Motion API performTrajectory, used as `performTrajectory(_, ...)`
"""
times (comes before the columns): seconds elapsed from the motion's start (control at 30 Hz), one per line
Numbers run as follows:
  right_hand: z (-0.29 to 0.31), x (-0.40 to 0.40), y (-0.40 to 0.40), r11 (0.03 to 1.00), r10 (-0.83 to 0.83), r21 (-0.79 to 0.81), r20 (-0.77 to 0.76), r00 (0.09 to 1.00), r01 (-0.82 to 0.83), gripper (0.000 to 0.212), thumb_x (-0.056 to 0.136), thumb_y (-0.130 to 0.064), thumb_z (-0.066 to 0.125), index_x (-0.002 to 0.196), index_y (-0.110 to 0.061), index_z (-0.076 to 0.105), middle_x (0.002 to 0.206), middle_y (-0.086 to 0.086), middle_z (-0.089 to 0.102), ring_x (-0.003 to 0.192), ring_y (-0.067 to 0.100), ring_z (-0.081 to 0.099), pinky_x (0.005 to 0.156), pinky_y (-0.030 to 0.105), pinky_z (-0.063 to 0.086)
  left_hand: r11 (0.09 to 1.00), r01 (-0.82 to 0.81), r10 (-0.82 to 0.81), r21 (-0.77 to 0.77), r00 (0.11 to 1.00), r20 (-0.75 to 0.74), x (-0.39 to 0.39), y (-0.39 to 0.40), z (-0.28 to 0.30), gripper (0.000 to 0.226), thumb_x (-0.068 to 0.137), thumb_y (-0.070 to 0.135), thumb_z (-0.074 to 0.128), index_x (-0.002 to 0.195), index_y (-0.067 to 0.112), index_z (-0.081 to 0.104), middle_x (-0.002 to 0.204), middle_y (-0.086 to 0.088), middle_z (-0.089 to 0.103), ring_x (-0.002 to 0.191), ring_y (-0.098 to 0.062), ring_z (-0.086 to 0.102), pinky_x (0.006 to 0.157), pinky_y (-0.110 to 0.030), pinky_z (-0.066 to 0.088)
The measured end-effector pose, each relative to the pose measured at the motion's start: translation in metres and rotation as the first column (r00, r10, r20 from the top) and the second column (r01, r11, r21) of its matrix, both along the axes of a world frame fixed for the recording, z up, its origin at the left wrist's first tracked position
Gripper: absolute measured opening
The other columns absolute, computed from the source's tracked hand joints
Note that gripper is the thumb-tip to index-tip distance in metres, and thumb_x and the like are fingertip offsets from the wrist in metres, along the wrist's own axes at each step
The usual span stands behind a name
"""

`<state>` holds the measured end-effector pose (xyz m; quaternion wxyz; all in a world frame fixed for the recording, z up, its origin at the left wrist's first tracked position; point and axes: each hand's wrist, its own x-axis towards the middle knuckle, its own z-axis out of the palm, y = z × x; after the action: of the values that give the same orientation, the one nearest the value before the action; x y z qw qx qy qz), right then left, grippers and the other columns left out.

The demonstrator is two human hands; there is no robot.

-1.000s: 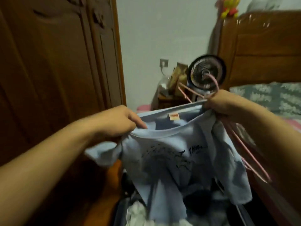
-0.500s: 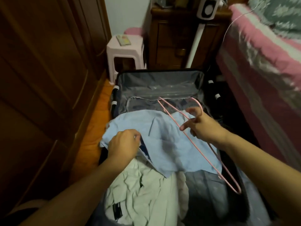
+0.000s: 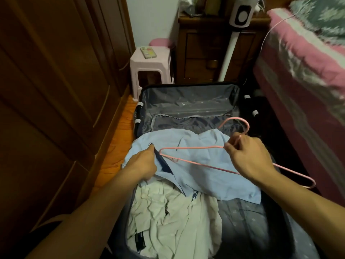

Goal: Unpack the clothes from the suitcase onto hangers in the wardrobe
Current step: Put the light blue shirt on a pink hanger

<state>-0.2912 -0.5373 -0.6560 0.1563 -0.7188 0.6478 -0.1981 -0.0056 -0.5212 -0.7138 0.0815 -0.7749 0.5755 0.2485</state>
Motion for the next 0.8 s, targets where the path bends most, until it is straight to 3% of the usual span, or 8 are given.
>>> performTrajectory(0.17,0.0,0.01,0.013,0.995,0.096,0.018,-0.023,0.995,-0.095,0.023,0.092,-0.031,0.057,0.071,-0.025,0.051,0.066,0.003,0.06,0.073,0.031,0.057,0.062,0.04,0.045,1.0,-0.008,0.006,-0.023,0.998,-0.066,-0.016,0.008,0.009,0.083,0.101,0.016,0.052,0.162,0.021,-0.004,0.169,-0.002,0.011,0.141,-0.033,0.041,0.11,-0.038,0.037)
performTrajectory(0.3,-0.009,0.028,0.021,0.984,0.171,-0.03,-0.092,0.981,-0.175,0.031,0.097,-0.034,0.054,0.07,-0.026,0.04,0.059,-0.003,0.05,0.065,0.03,0.053,0.054,0.035,0.034,0.986,0.084,-0.117,-0.142,0.961,-0.249,-0.038,0.017,0.031,0.086,0.094,0.012,0.059,0.162,0.023,0.006,0.168,0.001,0.015,0.143,-0.029,0.039,0.114,-0.038,0.037)
performTrajectory(0.4,-0.017,0.036,0.022,0.978,0.208,0.0,0.015,0.978,-0.208,0.027,0.097,-0.034,0.056,0.073,-0.024,0.048,0.056,-0.007,0.051,0.057,0.015,0.045,0.049,0.027,0.029,0.937,0.235,-0.321,-0.257,0.869,-0.377,-0.068,0.038,0.045,0.085,0.089,0.012,0.059,0.159,0.03,0.013,0.169,0.011,0.008,0.15,-0.022,0.028,0.118,-0.038,0.033)
performTrajectory(0.47,-0.019,0.037,0.021,0.977,0.213,0.001,0.034,0.976,-0.214,0.023,0.096,-0.033,0.057,0.076,-0.021,0.053,0.059,-0.005,0.056,0.058,0.011,0.049,0.051,0.024,0.032,0.898,0.292,-0.425,-0.33,0.772,-0.473,-0.079,0.048,0.049,0.084,0.085,0.008,0.055,0.156,0.032,0.018,0.165,0.017,0.013,0.147,-0.022,0.033,0.113,-0.039,0.041)
performTrajectory(0.57,-0.02,0.033,0.016,0.98,0.194,0.032,0.08,0.978,-0.197,0.021,0.096,-0.031,0.059,0.076,-0.024,0.056,0.062,-0.005,0.06,0.063,0.009,0.055,0.057,0.033,0.043,0.915,0.228,-0.397,-0.332,0.646,-0.652,-0.077,0.05,0.053,0.084,0.089,-0.001,0.052,0.159,0.031,0.019,0.163,0.025,0.013,0.13,-0.029,0.051,0.08,-0.016,0.051)
performTrajectory(0.63,-0.02,0.029,0.013,0.983,0.177,0.023,0.115,0.977,-0.181,0.019,0.095,-0.029,0.061,0.077,-0.024,0.06,0.064,-0.004,0.062,0.065,0.01,0.057,0.063,0.038,0.048,0.924,0.188,-0.375,-0.332,0.616,-0.693,-0.08,0.05,0.052,0.084,0.088,-0.002,0.052,0.158,0.032,0.021,0.163,0.029,0.01,0.125,-0.029,0.057,0.079,-0.02,0.054)
performTrajectory(0.73,-0.019,0.03,0.015,0.974,0.225,-0.004,0.138,0.964,-0.227,0.022,0.094,-0.026,0.062,0.072,-0.025,0.059,0.058,-0.001,0.059,0.059,0.01,0.055,0.057,0.036,0.044,0.918,0.132,-0.347,-0.375,0.726,-0.594,-0.088,0.045,0.047,0.069,0.085,0.002,0.052,0.147,0.027,0.035,0.164,0.015,0.017,0.141,-0.025,0.041,0.106,-0.044,0.048)
performTrajectory(0.8,-0.018,0.032,0.018,0.964,0.266,-0.008,0.109,0.958,-0.267,0.025,0.094,-0.026,0.062,0.07,-0.028,0.055,0.055,-0.001,0.057,0.056,0.011,0.053,0.054,0.034,0.042,0.935,0.071,-0.255,-0.348,0.816,-0.519,-0.082,0.041,0.044,0.065,0.085,0.002,0.052,0.145,0.023,0.038,0.167,0.007,0.012,0.145,-0.023,0.034,0.114,-0.042,0.039)
